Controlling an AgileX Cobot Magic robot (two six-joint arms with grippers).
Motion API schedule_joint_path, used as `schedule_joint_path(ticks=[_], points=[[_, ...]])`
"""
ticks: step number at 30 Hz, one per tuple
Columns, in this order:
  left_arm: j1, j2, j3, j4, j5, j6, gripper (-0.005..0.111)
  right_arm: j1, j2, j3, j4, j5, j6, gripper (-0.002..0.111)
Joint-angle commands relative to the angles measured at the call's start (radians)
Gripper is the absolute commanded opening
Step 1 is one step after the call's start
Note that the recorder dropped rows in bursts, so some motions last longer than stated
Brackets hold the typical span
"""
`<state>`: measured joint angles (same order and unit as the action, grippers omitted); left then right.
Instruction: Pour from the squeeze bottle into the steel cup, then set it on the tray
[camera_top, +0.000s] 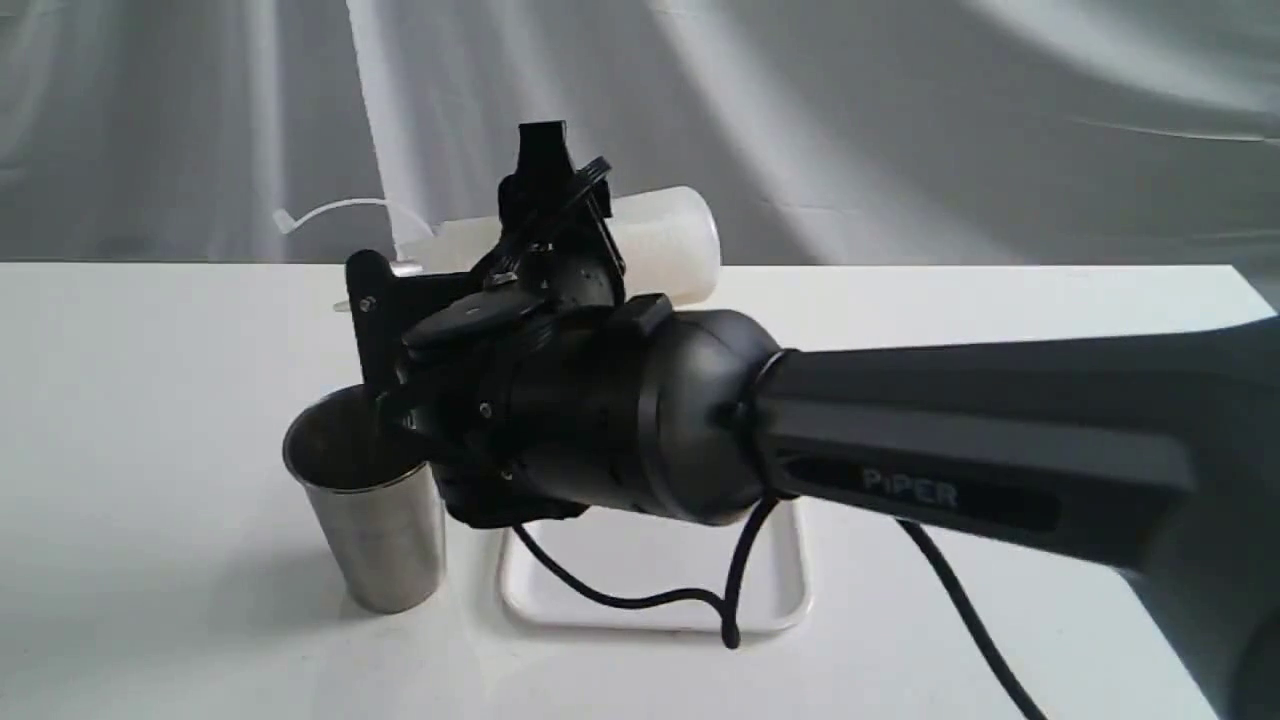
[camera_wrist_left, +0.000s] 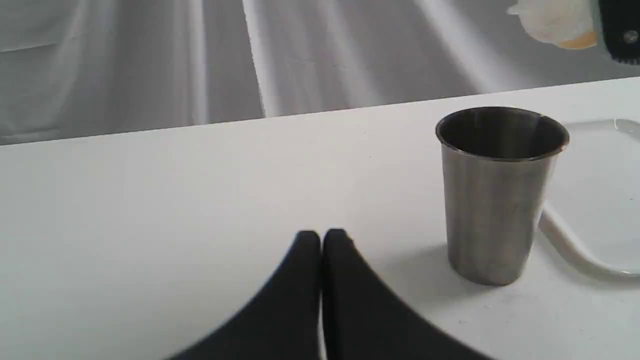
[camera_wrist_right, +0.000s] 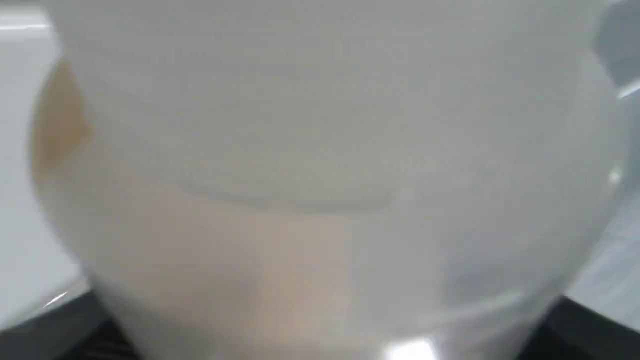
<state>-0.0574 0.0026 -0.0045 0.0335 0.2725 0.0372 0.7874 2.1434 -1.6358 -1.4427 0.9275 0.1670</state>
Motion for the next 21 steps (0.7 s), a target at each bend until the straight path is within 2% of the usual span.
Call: schedule_joint_path(ticks=[1, 8, 16, 21], points=[[-0.006, -0.003, 0.004, -0.001, -0.007, -0.001, 0.000, 0.001, -0.008, -0.007, -0.044, 0.027, -0.037, 0.010], [-0.006, -0.003, 0.004, -0.001, -0.007, -0.004, 0.000, 0.001, -0.008, -0.007, -0.091, 0.031, -0.048, 0.010], [-0.006, -0.003, 0.004, -0.001, -0.007, -0.002, 0.000, 0.001, -0.008, -0.007, -0.104, 0.031, -0.238, 0.010], [-0.006, -0.003, 0.004, -0.001, -0.007, -0.002, 0.000, 0.001, -0.008, -0.007, -0.128, 0.031, -0.257, 0.010]])
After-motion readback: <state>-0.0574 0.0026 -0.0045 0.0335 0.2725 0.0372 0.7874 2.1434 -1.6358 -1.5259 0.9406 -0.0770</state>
